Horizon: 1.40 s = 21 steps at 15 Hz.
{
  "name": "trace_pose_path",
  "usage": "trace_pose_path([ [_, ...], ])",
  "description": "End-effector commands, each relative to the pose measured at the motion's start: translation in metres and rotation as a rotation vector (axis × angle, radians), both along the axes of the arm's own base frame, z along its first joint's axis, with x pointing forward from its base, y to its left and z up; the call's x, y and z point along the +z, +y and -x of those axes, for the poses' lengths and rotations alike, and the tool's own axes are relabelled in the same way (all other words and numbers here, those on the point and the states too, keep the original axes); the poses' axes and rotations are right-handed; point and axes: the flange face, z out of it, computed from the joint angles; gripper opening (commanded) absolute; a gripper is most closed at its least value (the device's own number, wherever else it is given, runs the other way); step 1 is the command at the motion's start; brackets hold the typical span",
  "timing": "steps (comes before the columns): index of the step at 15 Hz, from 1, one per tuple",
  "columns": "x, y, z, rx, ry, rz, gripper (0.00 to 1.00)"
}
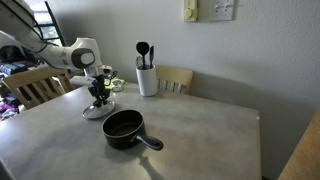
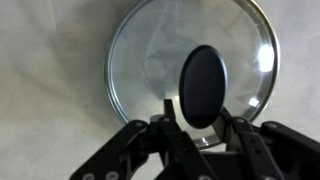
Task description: Pick the glass lid and put it on the pot
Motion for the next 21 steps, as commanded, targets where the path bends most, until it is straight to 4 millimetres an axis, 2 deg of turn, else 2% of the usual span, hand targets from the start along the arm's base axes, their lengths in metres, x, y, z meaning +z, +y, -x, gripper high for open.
trace_pose_path([
  [1,0.009,0.010,0.008,-0.014,0.041,0.034,0.10],
  [2,0.009,0.013,0.011,-0.021,0.049,0.041,0.07],
  [9,0.007,0.027,0.020,-0.066,0.070,0.049,0.08],
  [10,0.006,0.028,0.020,-0.067,0.073,0.043,0.57],
  [11,0.006,0.028,0.021,-0.073,0.077,0.042,0.58],
  [17,0.010,0.032,0.033,-0.081,0.100,0.021,0.98],
  [21,0.010,0.038,0.045,-0.087,0.132,0.003,1.00],
])
